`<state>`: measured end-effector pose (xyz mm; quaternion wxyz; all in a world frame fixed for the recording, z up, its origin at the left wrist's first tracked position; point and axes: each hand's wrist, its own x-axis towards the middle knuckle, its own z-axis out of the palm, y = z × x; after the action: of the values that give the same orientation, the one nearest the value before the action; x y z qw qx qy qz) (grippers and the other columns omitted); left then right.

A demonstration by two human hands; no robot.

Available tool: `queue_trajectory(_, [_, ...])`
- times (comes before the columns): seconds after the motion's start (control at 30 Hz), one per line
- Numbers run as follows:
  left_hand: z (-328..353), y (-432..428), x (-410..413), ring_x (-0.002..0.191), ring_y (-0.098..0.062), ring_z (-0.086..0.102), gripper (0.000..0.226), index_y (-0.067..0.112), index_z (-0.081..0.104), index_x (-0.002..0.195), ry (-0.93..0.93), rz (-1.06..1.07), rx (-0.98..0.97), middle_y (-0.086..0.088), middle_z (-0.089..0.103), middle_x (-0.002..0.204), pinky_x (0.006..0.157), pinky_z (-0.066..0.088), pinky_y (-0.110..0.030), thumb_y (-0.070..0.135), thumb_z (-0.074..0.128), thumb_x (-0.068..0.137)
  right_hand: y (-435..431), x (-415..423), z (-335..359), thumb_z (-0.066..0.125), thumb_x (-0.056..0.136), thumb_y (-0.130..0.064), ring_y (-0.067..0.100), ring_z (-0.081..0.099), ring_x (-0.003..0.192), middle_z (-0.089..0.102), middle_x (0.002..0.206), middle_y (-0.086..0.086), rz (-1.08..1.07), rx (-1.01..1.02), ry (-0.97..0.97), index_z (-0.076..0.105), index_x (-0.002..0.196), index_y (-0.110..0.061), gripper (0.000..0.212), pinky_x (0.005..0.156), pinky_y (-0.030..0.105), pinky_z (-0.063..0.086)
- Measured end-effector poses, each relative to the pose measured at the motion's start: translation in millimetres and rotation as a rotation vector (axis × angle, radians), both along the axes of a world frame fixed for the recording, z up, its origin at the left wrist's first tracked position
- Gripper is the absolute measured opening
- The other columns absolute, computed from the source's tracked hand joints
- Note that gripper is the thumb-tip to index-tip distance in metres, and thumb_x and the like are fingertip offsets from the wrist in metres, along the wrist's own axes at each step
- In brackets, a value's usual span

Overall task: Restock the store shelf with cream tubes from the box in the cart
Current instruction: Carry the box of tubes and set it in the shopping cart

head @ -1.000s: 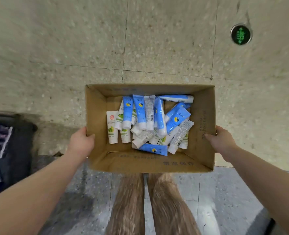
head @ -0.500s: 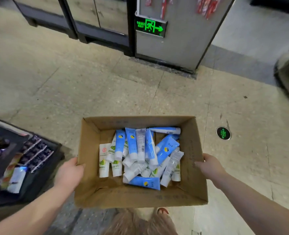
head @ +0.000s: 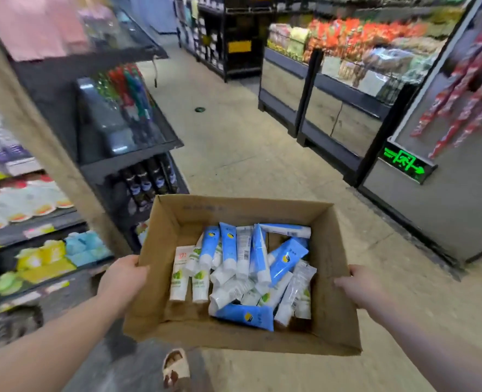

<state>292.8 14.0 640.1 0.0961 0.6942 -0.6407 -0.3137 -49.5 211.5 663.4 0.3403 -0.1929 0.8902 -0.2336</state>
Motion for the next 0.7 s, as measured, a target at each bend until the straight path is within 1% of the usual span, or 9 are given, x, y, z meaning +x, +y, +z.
queue_trajectory(0.07, [15, 15, 37, 0.087, -0.03, 0.059, 0.029, 0.017, 0.067, 0.093, 0.001, 0.08, -0.015, -0.012, 0.066, 0.095, 0.072, 0.045, -0.032, 0.037, 0.056, 0.075, -18, 18, 15, 0.062, 0.077, -0.011, 0.028, 0.068, 0.074, 0.068, 0.074, 0.008, 0.103, -0.024, 0.023, 0.059, 0.072, -0.016, 0.008, 0.076, 0.045, 0.058])
queue_trajectory(0.13, [29, 31, 74, 0.09, -0.03, 0.06, 0.023, 0.017, 0.067, 0.093, -0.031, 0.141, -0.057, -0.012, 0.065, 0.094, 0.071, 0.046, -0.032, 0.033, 0.057, 0.081, -36, 41, 25, 0.063, 0.077, -0.012, 0.029, 0.068, 0.074, 0.069, 0.074, 0.01, 0.189, -0.033, 0.028, 0.061, 0.075, -0.014, 0.004, 0.077, 0.046, 0.058])
queue_trajectory(0.23, [45, 53, 133, 0.079, -0.025, 0.054, 0.014, 0.019, 0.067, 0.094, -0.058, 0.267, -0.106, -0.008, 0.06, 0.086, 0.067, 0.041, -0.031, 0.026, 0.057, 0.087, -63, 84, 36, 0.064, 0.077, -0.01, 0.031, 0.068, 0.074, 0.07, 0.076, 0.013, 0.32, -0.081, 0.027, 0.063, 0.079, -0.011, 0.002, 0.076, 0.048, 0.058])
queue_trajectory(0.3, [55, 68, 175, 0.077, -0.025, 0.057, 0.011, 0.023, 0.066, 0.09, -0.056, 0.335, -0.133, -0.007, 0.064, 0.086, 0.065, 0.042, -0.03, 0.025, 0.056, 0.087, -79, 120, 43, 0.065, 0.077, -0.011, 0.031, 0.068, 0.075, 0.07, 0.078, 0.014, 0.405, -0.096, 0.038, 0.065, 0.084, -0.009, 0.008, 0.074, 0.047, 0.058])
queue_trajectory(0.4, [61, 89, 247, 0.083, -0.027, 0.062, 0.013, 0.022, 0.067, 0.081, -0.051, 0.437, -0.17, -0.007, 0.07, 0.091, 0.069, 0.047, -0.03, 0.026, 0.055, 0.085, -98, 186, 57, 0.061, 0.081, -0.005, 0.032, 0.067, 0.077, 0.069, 0.083, 0.019, 0.506, -0.125, 0.009, 0.063, 0.088, -0.003, 0.007, 0.071, 0.044, 0.058])
queue_trajectory(0.5, [61, 110, 324, 0.092, -0.025, 0.063, 0.017, 0.024, 0.067, 0.09, -0.063, 0.571, -0.175, -0.002, 0.069, 0.097, 0.079, 0.05, -0.029, 0.033, 0.055, 0.085, -116, 260, 65, 0.062, 0.081, -0.005, 0.034, 0.068, 0.077, 0.069, 0.084, 0.021, 0.603, -0.156, 0.03, 0.064, 0.089, -0.003, 0.009, 0.068, 0.042, 0.056])
queue_trajectory(0.6, [69, 130, 404, 0.095, -0.023, 0.063, 0.02, 0.023, 0.068, 0.091, -0.103, 0.663, -0.179, 0.0, 0.068, 0.098, 0.082, 0.051, -0.03, 0.036, 0.054, 0.084, -129, 343, 67, 0.063, 0.08, -0.008, 0.031, 0.065, 0.072, 0.067, 0.08, 0.016, 0.687, -0.193, 0.044, 0.063, 0.085, -0.008, 0.005, 0.06, 0.036, 0.053])
queue_trajectory(0.63, [72, 135, 433, 0.096, -0.023, 0.063, 0.021, 0.023, 0.068, 0.091, -0.128, 0.67, -0.18, 0.0, 0.067, 0.098, 0.083, 0.051, -0.03, 0.036, 0.053, 0.085, -133, 372, 65, 0.064, 0.08, -0.009, 0.032, 0.065, 0.073, 0.067, 0.08, 0.015, 0.708, -0.2, 0.055, 0.064, 0.086, -0.009, 0.006, 0.06, 0.038, 0.054])
queue_trajectory(0.7, [77, 148, 488, 0.096, -0.022, 0.064, 0.022, 0.021, 0.069, 0.091, -0.169, 0.699, -0.188, -0.002, 0.069, 0.1, 0.082, 0.052, -0.031, 0.034, 0.052, 0.085, -138, 432, 63, 0.065, 0.08, -0.009, 0.033, 0.067, 0.078, 0.069, 0.085, 0.016, 0.754, -0.198, 0.056, 0.066, 0.087, -0.008, 0.008, 0.07, 0.044, 0.057])
